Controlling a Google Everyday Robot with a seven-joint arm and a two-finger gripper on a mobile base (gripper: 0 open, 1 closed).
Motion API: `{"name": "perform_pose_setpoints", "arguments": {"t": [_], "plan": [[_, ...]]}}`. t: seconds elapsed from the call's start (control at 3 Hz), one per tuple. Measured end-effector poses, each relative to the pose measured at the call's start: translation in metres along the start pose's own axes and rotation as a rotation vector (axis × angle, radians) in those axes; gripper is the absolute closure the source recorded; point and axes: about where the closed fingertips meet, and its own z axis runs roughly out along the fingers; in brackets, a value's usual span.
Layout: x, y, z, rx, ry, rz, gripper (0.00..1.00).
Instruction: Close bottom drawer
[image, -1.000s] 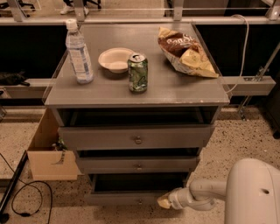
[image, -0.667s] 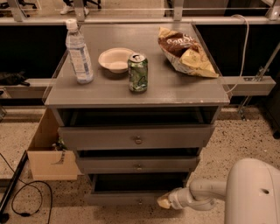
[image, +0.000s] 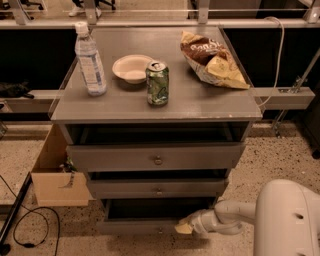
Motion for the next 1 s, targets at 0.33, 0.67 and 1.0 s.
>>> {"name": "perform_pose_setpoints", "arguments": {"t": [0.33,0.67,1.0], "plan": [[-0.001,0.004,-0.004,0.000,0.000,0.000,0.00],[-0.002,0.003,-0.005,0.003,-0.006,0.002,0.00],[-0.011,-0.029,-0.011,0.031,-0.068,0.017,0.00]]}}
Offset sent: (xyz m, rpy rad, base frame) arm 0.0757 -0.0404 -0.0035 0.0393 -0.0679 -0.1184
